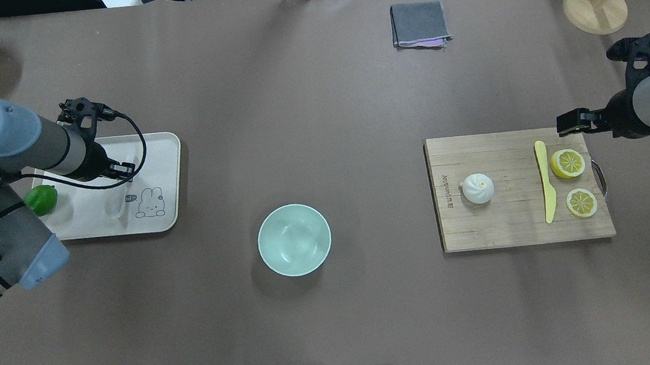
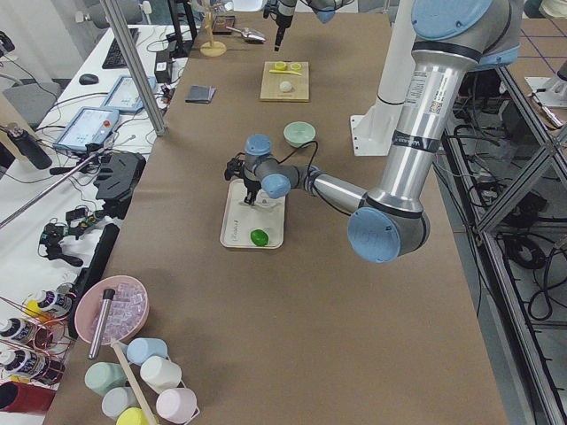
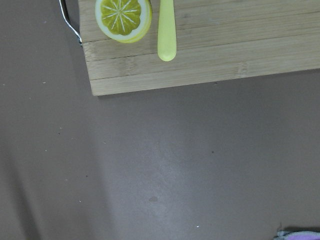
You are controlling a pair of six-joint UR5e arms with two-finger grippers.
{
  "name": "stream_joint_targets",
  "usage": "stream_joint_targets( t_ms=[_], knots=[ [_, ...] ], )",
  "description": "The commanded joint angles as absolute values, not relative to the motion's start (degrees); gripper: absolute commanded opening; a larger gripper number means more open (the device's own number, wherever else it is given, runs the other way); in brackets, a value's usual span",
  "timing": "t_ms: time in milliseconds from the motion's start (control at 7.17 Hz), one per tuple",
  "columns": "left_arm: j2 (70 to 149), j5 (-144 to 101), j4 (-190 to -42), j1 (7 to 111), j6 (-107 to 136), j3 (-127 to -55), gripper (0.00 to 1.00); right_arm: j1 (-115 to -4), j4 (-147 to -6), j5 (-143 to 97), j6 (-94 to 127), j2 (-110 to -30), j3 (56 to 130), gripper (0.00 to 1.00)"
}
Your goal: Put spoon and bun in bowl
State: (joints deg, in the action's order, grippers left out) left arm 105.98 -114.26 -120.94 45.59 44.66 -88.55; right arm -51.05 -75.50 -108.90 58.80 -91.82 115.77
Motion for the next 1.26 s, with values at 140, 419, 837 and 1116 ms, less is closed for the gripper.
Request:
stream_joint_targets(
  t_ms=[140, 419, 837, 1116],
  knots=[
    [105.9, -114.6, -120.8, 45.7, 45.3, -91.4, 0.0, -51.0, -75.4, -108.9, 58.9, -91.8, 115.8, 0.99],
    [106.3, -115.0, -119.9, 45.6, 52.8, -97.6, 0.0, -51.0, -75.4, -108.9, 59.2, -91.7, 115.9, 0.99],
    [113.3, -116.3, -120.0, 42.5, 73.7, -101.9, 0.0, -50.7, -75.5, -108.8, 59.2, -91.5, 115.8, 0.99],
    [115.0, -105.9, -120.0, 32.4, 78.4, -102.1, 0.0, -49.7, -75.4, -107.8, 59.3, -91.4, 115.8, 0.99]
  ],
)
